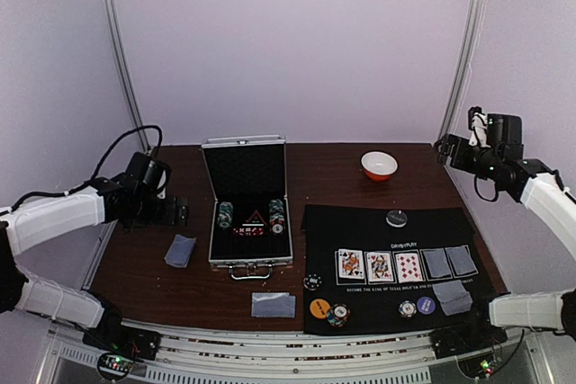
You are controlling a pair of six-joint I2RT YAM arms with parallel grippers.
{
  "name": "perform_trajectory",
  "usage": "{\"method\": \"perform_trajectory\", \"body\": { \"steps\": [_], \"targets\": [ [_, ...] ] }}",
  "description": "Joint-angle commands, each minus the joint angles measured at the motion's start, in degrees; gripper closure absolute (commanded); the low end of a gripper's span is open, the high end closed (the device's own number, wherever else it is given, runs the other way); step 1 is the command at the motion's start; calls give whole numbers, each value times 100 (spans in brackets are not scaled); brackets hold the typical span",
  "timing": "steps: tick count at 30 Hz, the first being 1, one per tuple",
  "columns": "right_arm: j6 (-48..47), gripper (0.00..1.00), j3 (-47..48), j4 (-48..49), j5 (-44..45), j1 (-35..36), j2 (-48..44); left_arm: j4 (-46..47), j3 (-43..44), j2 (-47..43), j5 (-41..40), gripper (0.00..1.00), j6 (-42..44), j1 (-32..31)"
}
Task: Distribute texas hold em gaming equipment
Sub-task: Place the face-down deck piles at the center of the board, then reset both arms
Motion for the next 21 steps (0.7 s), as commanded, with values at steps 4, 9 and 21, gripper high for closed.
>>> {"method": "perform_trajectory", "body": {
  "steps": [4,9,21],
  "targets": [
    [-180,0,-1796,3500,569,-35,-784,2371,535,-580,-1797,2,1496,122],
    [-203,0,-3271,5493,828,-289,-611,5109,-884,-758,-2315,2,1893,696],
    [-783,0,-4798,8806,780,-425,1374,9349,-3371,223,-2023,2,2688,1069]
  ]
}}
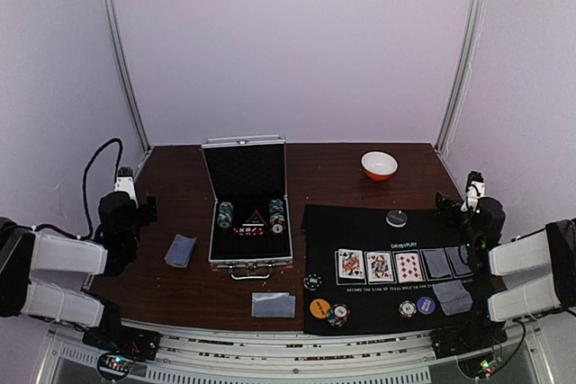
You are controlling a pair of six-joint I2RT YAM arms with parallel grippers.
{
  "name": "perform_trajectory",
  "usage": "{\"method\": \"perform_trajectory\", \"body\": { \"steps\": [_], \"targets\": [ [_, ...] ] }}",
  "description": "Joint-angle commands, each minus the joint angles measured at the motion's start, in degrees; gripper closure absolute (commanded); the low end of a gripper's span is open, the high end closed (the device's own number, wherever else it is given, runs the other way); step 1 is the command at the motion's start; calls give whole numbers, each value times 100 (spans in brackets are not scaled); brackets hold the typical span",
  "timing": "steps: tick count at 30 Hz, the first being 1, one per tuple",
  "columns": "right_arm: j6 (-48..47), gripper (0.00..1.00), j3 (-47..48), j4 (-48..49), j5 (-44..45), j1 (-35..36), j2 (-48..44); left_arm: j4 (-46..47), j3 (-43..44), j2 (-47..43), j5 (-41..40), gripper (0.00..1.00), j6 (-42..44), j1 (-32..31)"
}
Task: Distribute texas hold em gaming equipment
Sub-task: Reset both arms
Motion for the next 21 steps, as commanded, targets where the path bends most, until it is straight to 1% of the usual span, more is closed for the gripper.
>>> {"method": "perform_trajectory", "body": {
  "steps": [1,2,4,5,7,8,9,10,11,12,13,14,15,17,18,21],
  "targets": [
    [-198,0,-136,1888,-19,-66,736,2785,-548,708,583,2,370,59],
    [-178,0,-81,1951,-141,-85,848,3183,-549,992,674,2,606,55],
    [-259,0,150,1930,-455,-99,1229,2632,-132,1189,895,2,696,61],
    [-324,0,221,2060,-632,-100,1455,2721,-37,1330,966,2,866,86],
    [-358,0,232,2786,-876,-92,2100,3612,-176,1798,1127,2,982,185],
    [-390,0,247,2605,-898,-99,2097,3942,-214,1985,1225,2,977,256],
    [-430,0,342,2121,-853,-89,1915,3399,-138,1837,1379,2,832,350],
    [-446,0,375,2100,-800,-67,1901,3291,-117,1801,1642,2,736,480],
    [-430,0,329,2396,-772,-60,2013,3525,-169,1897,1842,2,685,578],
    [-422,0,310,2426,-765,-57,2030,3666,-230,2030,2001,2,551,702],
    [-432,0,339,2239,-763,-56,1964,4119,-240,2209,2101,2,547,780],
    [-440,0,360,2134,-727,-40,1927,3956,-237,2170,2176,2,538,797],
    [-454,0,349,2225,-711,-34,1952,3545,-163,2093,2305,2,540,802],
    [-440,0,332,2377,-678,-23,2019,3707,-153,2167,2461,2,590,839],
    [-448,0,350,2278,-695,-29,1971,3548,-130,2119,2463,2,553,843],
    [-457,0,332,2316,-683,-25,1992,3582,-121,2148,2492,2,563,855]
  ]
}}
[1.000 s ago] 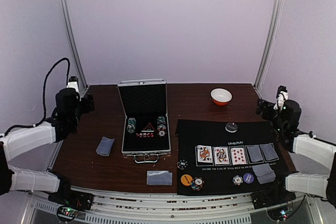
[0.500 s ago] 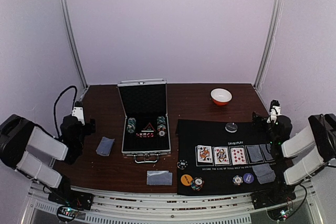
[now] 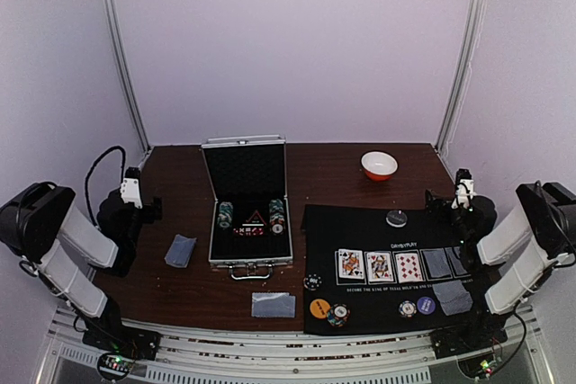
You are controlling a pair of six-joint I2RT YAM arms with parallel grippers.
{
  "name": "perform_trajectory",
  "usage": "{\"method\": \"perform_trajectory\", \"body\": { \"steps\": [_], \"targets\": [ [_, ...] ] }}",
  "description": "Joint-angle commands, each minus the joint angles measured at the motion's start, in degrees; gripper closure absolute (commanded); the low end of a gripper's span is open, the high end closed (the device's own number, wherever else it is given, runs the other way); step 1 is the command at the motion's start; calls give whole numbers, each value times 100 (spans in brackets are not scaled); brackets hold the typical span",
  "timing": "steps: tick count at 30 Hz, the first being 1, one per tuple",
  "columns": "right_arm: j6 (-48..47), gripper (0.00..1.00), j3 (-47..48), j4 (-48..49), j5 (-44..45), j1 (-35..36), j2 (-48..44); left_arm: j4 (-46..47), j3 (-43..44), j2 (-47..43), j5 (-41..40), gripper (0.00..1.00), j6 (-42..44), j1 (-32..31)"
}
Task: Distribute texas hold em gaming equipment
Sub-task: Reset both arms
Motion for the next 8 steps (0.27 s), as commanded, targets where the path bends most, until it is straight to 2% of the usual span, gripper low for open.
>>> {"method": "perform_trajectory", "body": {
  "steps": [1,8],
  "targets": [
    [-64,0,71,230,-4,32,3,251,114,14,341,2,-88,68],
    [-66,0,82,192,1,36,-4,328,115,33,369,2,-96,97]
  ]
}}
